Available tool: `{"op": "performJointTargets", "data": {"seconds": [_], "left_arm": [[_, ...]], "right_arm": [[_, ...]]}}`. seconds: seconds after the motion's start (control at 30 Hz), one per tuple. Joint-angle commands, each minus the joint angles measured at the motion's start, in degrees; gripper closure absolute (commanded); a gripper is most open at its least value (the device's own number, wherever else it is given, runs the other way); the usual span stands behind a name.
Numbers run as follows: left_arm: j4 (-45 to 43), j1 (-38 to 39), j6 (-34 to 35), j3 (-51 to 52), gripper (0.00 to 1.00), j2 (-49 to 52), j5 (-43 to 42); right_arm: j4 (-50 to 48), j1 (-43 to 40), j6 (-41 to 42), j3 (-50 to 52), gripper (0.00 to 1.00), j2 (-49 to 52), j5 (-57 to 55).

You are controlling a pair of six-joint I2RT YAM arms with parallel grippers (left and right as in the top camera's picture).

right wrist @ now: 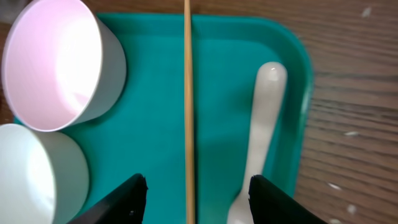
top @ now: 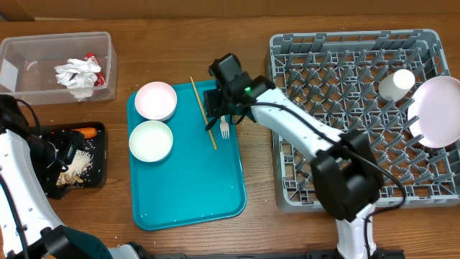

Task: Sort waste into correct bins and load items into the dishwasher rack
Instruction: 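Reach the right gripper to the wooden chopstick on the teal tray, then grasp the wooden chopstick with the right gripper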

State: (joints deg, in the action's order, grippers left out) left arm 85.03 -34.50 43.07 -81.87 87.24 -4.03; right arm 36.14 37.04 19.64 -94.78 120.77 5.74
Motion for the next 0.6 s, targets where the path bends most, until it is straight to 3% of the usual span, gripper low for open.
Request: {"op": "performJointTargets", "data": {"seconds": [0.0,0.57], "left_arm": [[-0.04,0.02,-0.87,0.17,0.00,0.09,0.15],[-0.04,0.02,-0.87,0.17,0.00,0.09,0.15]], "right_arm": [[-2.43,2.12,-0.57,-0.33,0.44,2.89,-0.59],[-6.32,4.26,-0.59,-0.31,0.47,9.22,-7.19]]}}
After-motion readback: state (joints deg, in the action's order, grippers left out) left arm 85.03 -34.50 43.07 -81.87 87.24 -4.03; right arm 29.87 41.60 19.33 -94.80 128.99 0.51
